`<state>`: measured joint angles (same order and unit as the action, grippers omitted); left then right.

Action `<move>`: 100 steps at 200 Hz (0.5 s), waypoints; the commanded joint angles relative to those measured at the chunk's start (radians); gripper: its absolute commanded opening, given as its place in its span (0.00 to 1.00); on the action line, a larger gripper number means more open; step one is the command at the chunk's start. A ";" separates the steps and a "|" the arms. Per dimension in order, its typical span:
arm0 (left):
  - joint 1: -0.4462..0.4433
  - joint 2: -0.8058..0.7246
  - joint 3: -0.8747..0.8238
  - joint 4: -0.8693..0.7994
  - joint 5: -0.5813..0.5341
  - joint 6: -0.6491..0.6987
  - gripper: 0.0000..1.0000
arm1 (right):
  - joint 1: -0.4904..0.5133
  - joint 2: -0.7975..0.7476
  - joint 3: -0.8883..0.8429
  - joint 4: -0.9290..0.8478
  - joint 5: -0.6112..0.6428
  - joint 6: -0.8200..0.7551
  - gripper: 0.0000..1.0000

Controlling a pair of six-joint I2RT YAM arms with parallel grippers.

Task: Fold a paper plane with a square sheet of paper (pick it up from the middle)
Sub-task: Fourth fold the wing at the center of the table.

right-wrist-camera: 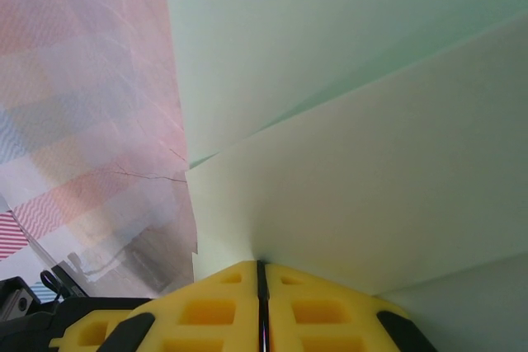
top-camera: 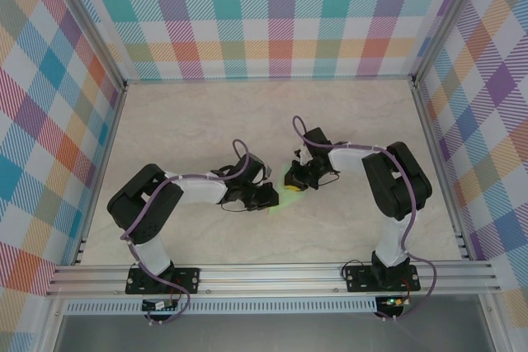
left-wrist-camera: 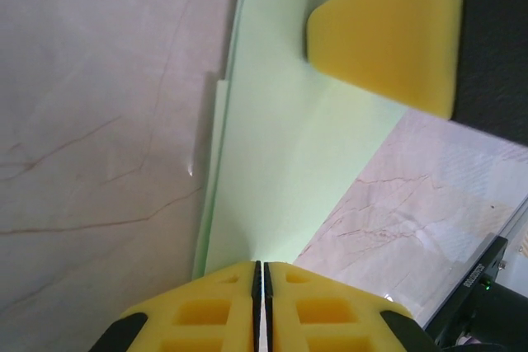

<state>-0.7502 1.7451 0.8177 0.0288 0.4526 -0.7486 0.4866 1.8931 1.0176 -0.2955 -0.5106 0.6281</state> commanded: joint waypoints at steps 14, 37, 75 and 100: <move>-0.005 0.009 -0.047 -0.046 0.010 -0.021 0.12 | 0.010 0.112 -0.035 -0.067 0.146 -0.011 0.09; -0.007 0.015 -0.053 -0.095 -0.023 -0.008 0.11 | 0.010 0.118 -0.034 -0.067 0.146 -0.010 0.09; -0.010 0.013 -0.054 -0.086 -0.010 -0.015 0.11 | 0.010 0.123 -0.034 -0.069 0.144 -0.010 0.09; -0.016 -0.032 -0.047 -0.101 -0.002 -0.011 0.11 | 0.010 0.122 -0.033 -0.071 0.143 -0.014 0.09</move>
<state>-0.7525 1.7432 0.8005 0.0360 0.4454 -0.7589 0.4843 1.9030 1.0302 -0.3122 -0.5190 0.6281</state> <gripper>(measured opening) 0.110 0.091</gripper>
